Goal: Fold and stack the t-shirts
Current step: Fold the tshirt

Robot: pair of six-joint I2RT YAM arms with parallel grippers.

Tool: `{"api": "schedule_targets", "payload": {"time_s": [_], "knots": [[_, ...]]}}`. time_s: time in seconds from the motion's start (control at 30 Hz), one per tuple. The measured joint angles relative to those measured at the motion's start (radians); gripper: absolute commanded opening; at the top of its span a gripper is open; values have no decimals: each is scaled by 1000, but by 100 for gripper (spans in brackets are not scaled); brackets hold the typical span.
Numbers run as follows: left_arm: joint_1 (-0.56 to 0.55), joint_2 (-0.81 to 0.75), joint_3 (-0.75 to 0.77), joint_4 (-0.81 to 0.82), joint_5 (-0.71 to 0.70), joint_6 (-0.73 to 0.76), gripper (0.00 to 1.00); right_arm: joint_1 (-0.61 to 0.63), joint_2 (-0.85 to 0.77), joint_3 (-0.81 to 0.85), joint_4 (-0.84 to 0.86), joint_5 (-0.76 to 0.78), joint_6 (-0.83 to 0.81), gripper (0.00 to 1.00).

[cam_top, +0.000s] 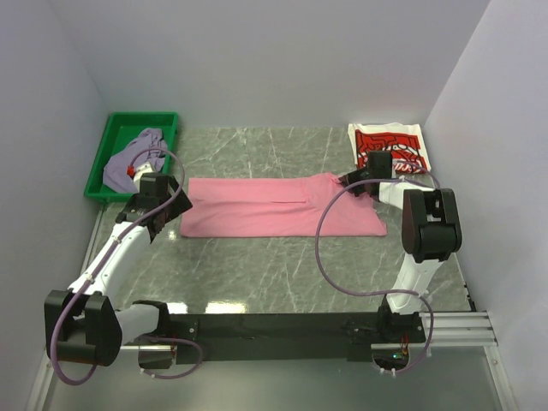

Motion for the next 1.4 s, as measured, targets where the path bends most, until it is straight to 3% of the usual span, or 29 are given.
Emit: {"api": "schedule_targets", "payload": {"time_s": [0.2,0.43,0.87,1.4], "knots": [[0,0,0,0,0,6,91,0,1,2,5,-1,5,0],[0,0,0,0,0,6,91,0,-2,2,3,-13,-30,0],[0,0,0,0,0,6,91,-14,-88,-3,-63,-95,-265,0],[0,0,0,0,0,6,91,-141,-126,-92,-108,-269,-435,0]]}}
